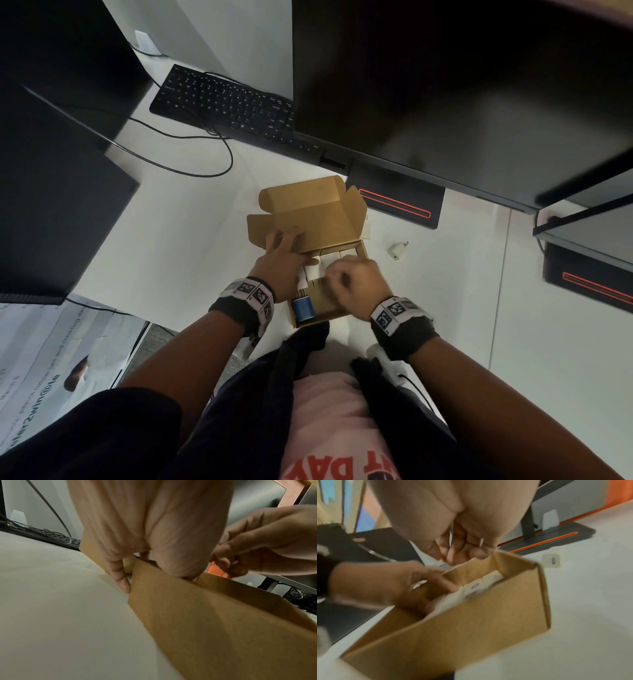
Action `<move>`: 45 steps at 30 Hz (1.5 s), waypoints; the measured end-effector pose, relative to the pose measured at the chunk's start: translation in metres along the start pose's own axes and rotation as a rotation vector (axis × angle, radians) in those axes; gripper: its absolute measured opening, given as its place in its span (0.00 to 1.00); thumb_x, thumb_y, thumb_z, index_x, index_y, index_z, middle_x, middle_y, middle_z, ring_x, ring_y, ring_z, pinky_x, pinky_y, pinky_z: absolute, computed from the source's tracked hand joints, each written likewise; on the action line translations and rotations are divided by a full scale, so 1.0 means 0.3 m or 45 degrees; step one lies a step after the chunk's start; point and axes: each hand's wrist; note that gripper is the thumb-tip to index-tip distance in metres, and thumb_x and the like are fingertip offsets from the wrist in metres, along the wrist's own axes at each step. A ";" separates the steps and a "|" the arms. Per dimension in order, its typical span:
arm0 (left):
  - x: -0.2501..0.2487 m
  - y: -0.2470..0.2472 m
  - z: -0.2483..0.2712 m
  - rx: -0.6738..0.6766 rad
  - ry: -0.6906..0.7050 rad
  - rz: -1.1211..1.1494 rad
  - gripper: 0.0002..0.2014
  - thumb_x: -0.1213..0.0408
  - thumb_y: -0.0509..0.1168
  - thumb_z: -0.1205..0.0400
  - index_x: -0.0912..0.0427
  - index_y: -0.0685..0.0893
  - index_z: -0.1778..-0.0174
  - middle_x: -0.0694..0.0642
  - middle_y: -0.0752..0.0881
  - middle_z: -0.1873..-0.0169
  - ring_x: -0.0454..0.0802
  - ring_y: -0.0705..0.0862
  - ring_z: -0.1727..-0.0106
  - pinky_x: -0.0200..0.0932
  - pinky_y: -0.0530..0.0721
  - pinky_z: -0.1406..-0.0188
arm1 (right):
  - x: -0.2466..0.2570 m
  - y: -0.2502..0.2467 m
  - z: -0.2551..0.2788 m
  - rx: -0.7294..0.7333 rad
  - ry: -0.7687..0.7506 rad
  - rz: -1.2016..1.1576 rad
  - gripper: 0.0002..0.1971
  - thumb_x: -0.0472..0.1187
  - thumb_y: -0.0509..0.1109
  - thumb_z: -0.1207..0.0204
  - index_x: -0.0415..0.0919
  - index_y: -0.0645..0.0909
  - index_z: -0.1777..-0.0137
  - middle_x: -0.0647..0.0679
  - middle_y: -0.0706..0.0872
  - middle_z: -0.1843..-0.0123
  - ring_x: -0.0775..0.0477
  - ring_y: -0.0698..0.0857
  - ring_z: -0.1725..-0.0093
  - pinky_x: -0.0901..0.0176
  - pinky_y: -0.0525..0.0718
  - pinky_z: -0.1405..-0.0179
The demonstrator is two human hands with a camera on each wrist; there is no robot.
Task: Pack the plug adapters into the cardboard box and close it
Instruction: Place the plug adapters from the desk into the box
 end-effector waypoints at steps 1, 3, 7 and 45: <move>0.001 0.000 0.000 -0.004 0.004 -0.001 0.26 0.72 0.69 0.28 0.44 0.85 0.37 0.54 0.55 0.18 0.65 0.50 0.21 0.60 0.83 0.39 | -0.010 -0.030 -0.006 -0.159 0.045 0.010 0.12 0.47 0.62 0.23 0.46 0.87 0.57 0.49 0.88 0.58 0.48 0.84 0.59 0.50 0.86 0.56; 0.001 0.000 0.000 -0.002 0.007 0.013 0.27 0.72 0.70 0.29 0.43 0.85 0.37 0.53 0.55 0.18 0.65 0.50 0.20 0.58 0.83 0.40 | -0.056 -0.087 -0.022 -0.420 0.247 0.120 0.09 0.46 0.65 0.22 0.46 0.87 0.51 0.47 0.85 0.50 0.46 0.83 0.52 0.51 0.85 0.53; 0.001 -0.001 0.003 0.005 -0.005 0.048 0.26 0.72 0.70 0.29 0.43 0.85 0.37 0.51 0.54 0.18 0.62 0.49 0.19 0.56 0.83 0.37 | -0.176 -0.162 -0.038 -0.131 0.827 0.393 0.22 0.41 0.69 0.20 0.52 0.75 0.25 0.40 0.66 0.23 0.34 0.71 0.26 0.43 0.83 0.39; 0.001 0.003 0.006 -0.013 -0.006 0.058 0.24 0.73 0.69 0.28 0.42 0.86 0.39 0.52 0.54 0.18 0.64 0.47 0.20 0.59 0.83 0.38 | 0.065 0.093 0.002 0.344 0.257 0.262 0.10 0.31 0.78 0.31 0.42 0.87 0.51 0.44 0.82 0.48 0.44 0.84 0.52 0.59 0.80 0.55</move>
Point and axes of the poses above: each hand's wrist, its own z-axis away from the middle knuckle, its own y-axis out of the palm, x = y × z
